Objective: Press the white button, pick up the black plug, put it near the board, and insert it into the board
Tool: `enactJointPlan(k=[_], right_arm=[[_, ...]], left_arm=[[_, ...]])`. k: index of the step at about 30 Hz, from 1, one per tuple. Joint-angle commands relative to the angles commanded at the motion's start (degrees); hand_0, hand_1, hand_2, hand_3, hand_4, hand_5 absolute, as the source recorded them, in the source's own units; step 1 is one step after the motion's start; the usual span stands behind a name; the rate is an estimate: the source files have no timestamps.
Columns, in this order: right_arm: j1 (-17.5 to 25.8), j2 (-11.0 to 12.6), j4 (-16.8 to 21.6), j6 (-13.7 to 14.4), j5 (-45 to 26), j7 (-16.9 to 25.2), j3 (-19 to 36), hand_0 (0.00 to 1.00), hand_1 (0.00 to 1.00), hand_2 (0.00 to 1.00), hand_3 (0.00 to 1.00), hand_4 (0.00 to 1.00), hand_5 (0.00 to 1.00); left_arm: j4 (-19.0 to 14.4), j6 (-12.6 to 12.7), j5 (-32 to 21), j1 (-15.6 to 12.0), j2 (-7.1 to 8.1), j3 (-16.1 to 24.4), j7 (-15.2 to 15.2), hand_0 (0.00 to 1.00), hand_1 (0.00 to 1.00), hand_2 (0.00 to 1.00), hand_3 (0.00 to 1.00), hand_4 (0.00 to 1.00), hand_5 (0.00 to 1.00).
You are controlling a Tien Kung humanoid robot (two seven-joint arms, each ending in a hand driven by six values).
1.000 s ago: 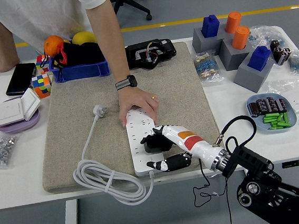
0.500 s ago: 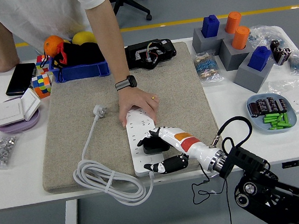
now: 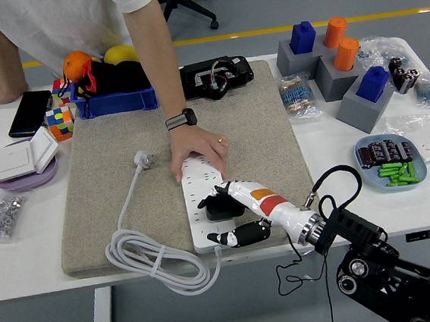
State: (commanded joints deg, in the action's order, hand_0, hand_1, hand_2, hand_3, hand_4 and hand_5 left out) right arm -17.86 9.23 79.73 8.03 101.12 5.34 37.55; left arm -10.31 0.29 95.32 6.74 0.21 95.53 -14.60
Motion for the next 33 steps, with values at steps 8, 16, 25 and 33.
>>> enactJointPlan(k=[8,16,25,33], right_arm=[[-0.1,0.0,3.1,0.1,-0.3,0.4,1.5,0.789,0.729,0.694,0.642,0.840,0.186],[-0.3,0.4,7.4,0.1,-0.3,0.7,3.8,0.786,0.729,0.693,0.643,0.838,0.183],[2.2,0.6,7.3,0.4,0.4,0.8,11.8,0.790,0.729,0.689,0.644,0.842,0.176],[7.4,2.0,5.5,-0.4,0.8,-1.6,23.7,0.795,0.735,0.692,0.656,0.854,0.181]], left_arm=[[0.0,0.0,0.2,0.0,-0.03,0.1,-0.1,0.466,0.495,0.511,0.576,0.583,0.267],[0.0,0.0,0.1,0.0,0.01,0.1,0.0,0.466,0.494,0.511,0.576,0.582,0.267],[0.0,0.0,-0.3,0.0,-0.04,-0.2,0.0,0.467,0.495,0.511,0.576,0.581,0.267],[0.0,0.0,-0.6,0.1,-0.03,-0.4,0.0,0.466,0.495,0.512,0.576,0.581,0.267]])
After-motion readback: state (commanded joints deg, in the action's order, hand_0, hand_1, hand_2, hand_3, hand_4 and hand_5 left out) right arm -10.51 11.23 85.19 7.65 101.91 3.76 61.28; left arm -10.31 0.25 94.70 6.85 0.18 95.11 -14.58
